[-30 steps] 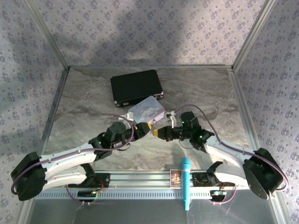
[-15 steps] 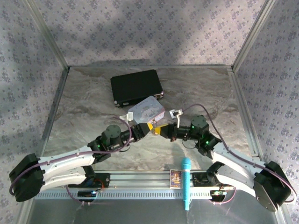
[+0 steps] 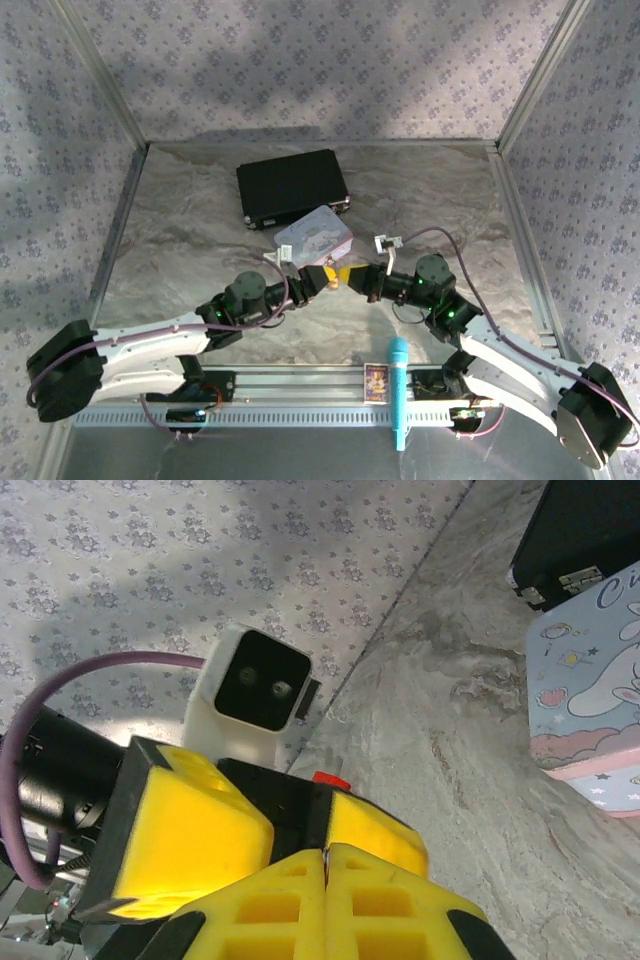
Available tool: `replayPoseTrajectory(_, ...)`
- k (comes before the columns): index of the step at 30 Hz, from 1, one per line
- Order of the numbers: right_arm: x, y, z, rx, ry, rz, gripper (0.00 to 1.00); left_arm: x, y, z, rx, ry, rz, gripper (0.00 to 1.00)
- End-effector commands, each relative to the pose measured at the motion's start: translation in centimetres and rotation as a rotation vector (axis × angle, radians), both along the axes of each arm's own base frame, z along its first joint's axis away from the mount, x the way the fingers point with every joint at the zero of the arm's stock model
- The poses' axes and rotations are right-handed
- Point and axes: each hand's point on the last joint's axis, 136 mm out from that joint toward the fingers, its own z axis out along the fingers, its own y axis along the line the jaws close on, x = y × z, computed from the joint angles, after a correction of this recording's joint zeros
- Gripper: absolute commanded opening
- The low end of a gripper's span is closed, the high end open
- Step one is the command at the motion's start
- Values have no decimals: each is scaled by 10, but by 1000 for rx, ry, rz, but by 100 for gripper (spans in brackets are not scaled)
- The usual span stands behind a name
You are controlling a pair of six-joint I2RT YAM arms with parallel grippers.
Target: Unlock the padlock with the key
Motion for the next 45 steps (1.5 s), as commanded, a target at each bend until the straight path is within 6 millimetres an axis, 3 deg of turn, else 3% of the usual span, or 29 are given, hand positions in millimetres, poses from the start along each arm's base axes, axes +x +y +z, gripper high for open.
replayPoseTrajectory(1, -1, 3, -7, -27, -16, -11, 0, -1, -10, 14, -113, 62, 6, 77)
replayPoseTrajectory(6, -4, 12, -13, -52, -17, 7, 0, 2, -21, 14, -180, 125, 11, 77)
replayPoseTrajectory(10, -4, 10, -27, -72, 3, -4, 0, 3, -23, 0, -188, 192, 29, 66)
replayPoseTrajectory(13, -5, 7, -34, -76, 12, -14, 0, 5, -21, -7, -202, 229, 45, 65)
replayPoseTrajectory(20, -4, 6, -43, -90, 17, -35, 0, 8, -20, -4, -290, 264, 80, 92)
replayPoseTrajectory(24, -5, 11, -41, -82, 11, -22, 0, 5, -29, 2, -333, 263, 69, 93)
replayPoseTrajectory(26, -6, 13, -42, -77, 13, -13, 0, 7, -33, 3, -361, 273, 64, 88)
replayPoseTrajectory(32, -8, 9, -46, -76, 20, -22, 0, 8, -37, -20, -358, 352, 74, 68)
replayPoseTrajectory(37, -10, 0, -50, -89, 23, -42, 0, 11, -32, -45, -327, 406, 117, 59)
replayPoseTrajectory(42, -11, -6, -54, -100, 29, -55, 0, 13, -29, -52, -312, 421, 136, 54)
replayPoseTrajectory(45, -12, -7, -56, -105, 31, -53, 0, 13, -31, -51, -315, 423, 134, 47)
